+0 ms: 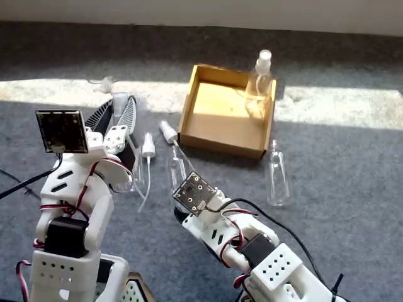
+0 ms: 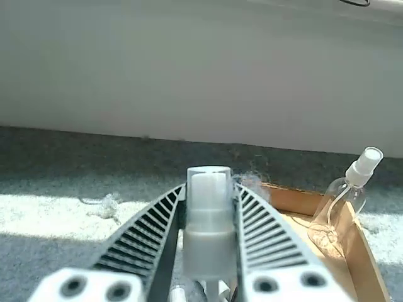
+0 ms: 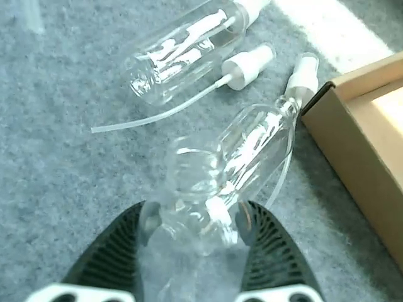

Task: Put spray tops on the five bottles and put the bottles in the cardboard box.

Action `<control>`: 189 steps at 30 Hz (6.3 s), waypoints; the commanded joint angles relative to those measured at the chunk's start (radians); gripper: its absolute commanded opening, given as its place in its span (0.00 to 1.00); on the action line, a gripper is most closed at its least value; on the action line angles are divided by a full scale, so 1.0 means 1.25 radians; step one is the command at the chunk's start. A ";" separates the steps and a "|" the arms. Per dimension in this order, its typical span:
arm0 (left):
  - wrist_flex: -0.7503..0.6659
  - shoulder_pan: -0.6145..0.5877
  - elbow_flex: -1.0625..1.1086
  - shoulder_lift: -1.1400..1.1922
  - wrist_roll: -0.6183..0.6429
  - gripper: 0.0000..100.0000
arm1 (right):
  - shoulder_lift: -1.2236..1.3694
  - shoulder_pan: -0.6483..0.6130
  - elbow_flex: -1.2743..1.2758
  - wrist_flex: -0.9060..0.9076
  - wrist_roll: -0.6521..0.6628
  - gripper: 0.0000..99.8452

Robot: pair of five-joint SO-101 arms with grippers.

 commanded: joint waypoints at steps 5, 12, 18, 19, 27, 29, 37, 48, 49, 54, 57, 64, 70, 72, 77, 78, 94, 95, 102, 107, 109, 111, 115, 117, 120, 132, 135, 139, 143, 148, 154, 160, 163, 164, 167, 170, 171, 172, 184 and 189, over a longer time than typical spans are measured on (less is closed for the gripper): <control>-0.080 -0.116 -0.002 0.044 0.106 0.00 | -0.010 -0.006 0.003 -0.074 0.014 0.00; -0.090 -0.136 0.015 0.061 0.176 0.00 | -0.041 -0.004 -0.002 -0.077 0.014 0.00; -0.120 -0.104 0.017 0.063 0.177 0.01 | -0.215 -0.008 0.018 -0.029 0.039 0.00; -0.126 -0.095 0.017 0.063 0.177 0.01 | -0.242 -0.010 0.030 -0.003 0.044 0.00; -0.129 -0.025 0.015 0.067 0.238 0.01 | -0.411 -0.064 0.084 0.101 0.048 0.00; -0.129 -0.021 0.017 0.068 0.234 0.01 | -0.441 -0.064 0.083 0.133 0.048 0.00; -0.125 0.061 0.024 0.062 0.237 0.01 | -0.498 -0.044 0.085 0.181 0.048 0.00; -0.125 0.088 0.019 0.061 0.237 0.01 | -0.499 0.036 0.094 0.180 0.048 0.00; -0.126 0.088 0.019 0.061 0.237 0.01 | -0.499 0.036 0.094 0.180 0.048 0.00; -0.125 0.088 -0.017 0.061 0.237 0.01 | -0.499 0.031 0.128 0.180 0.048 0.00; -0.125 0.088 -0.029 0.061 0.238 0.01 | -0.499 0.031 0.132 0.180 0.048 0.00; -0.126 0.129 -0.028 0.068 0.232 0.01 | -0.499 0.031 0.132 0.180 0.048 0.00; -0.130 0.139 0.006 0.069 0.231 0.01 | -0.499 0.031 0.132 0.180 0.048 0.00; -0.135 0.144 0.007 0.069 0.231 0.01 | -0.499 0.031 0.132 0.180 0.048 0.00; -0.158 0.160 0.029 0.069 0.227 0.01 | -0.499 0.031 0.132 0.180 0.048 0.00; -0.171 0.166 0.040 0.069 0.214 0.01 | -0.499 0.031 0.132 0.180 0.048 0.00; -0.216 0.138 0.017 0.069 0.164 0.01 | -0.499 0.031 0.132 0.180 0.048 0.00; -0.216 0.134 0.015 0.069 0.164 0.01 | -0.499 0.031 0.132 0.180 0.048 0.00; -0.252 0.133 0.010 0.116 0.162 0.01 | -0.499 0.030 0.132 0.181 0.048 0.00; -0.270 0.137 -0.014 0.241 0.162 0.01 | -0.499 0.031 0.132 0.181 0.048 0.00; -0.271 0.138 -0.017 0.266 0.163 0.01 | -0.499 0.033 0.132 0.181 0.048 0.00; -0.270 0.141 -0.013 0.263 0.166 0.01 | -0.499 0.035 0.132 0.181 0.048 0.00; -0.215 0.193 -0.001 0.213 0.167 0.01 | -0.499 0.037 0.129 0.180 0.042 0.00; -0.166 0.239 0.002 0.168 0.167 0.01 | -0.499 0.048 0.126 0.180 0.033 0.00; -0.095 0.309 0.002 0.106 0.164 0.01 | -0.499 0.116 0.125 0.180 -0.049 0.00; -0.158 0.330 0.025 0.244 0.128 0.01 | -0.499 0.107 0.114 0.101 -0.092 0.00; -0.167 0.331 0.025 0.287 0.130 0.01 | -0.499 0.101 0.114 0.100 -0.092 0.00; -0.164 0.331 0.026 0.287 0.131 0.01 | -0.499 0.106 0.112 0.100 -0.095 0.00; -0.164 0.331 0.041 0.280 0.131 0.01 | -0.499 0.107 0.111 0.100 -0.150 0.00; -0.162 0.331 0.094 0.204 0.128 0.01 | -0.499 0.129 0.111 0.100 -0.153 0.00; -0.140 0.331 0.153 0.078 0.126 0.01 | -0.499 0.175 0.117 0.051 -0.155 0.00; -0.141 0.364 0.165 0.093 0.065 0.01 | -0.499 0.176 0.117 0.050 -0.155 0.00; -0.137 0.396 0.164 0.091 0.033 0.03 | -0.499 0.176 0.117 0.050 -0.155 0.00; -0.124 0.400 0.158 0.087 0.022 0.06 | -0.499 0.176 0.117 0.050 -0.155 0.00; -0.063 0.397 0.133 0.055 0.006 0.17 | -0.499 0.177 0.117 0.048 -0.153 0.00; 0.018 0.396 0.100 -0.004 0.006 0.24 | -0.499 0.177 0.117 0.048 -0.152 0.00; 0.039 0.396 0.094 -0.029 0.006 0.24 | -0.499 0.177 0.117 0.048 -0.152 0.00; 0.053 0.396 0.091 -0.055 0.006 0.23 | -0.499 0.177 0.117 0.048 -0.152 0.00; -0.042 0.235 0.102 -0.126 0.007 0.21 | -0.499 0.172 0.118 0.050 -0.149 0.00; -0.150 0.240 0.078 0.039 0.007 0.21 | -0.499 0.172 0.118 0.050 -0.136 0.00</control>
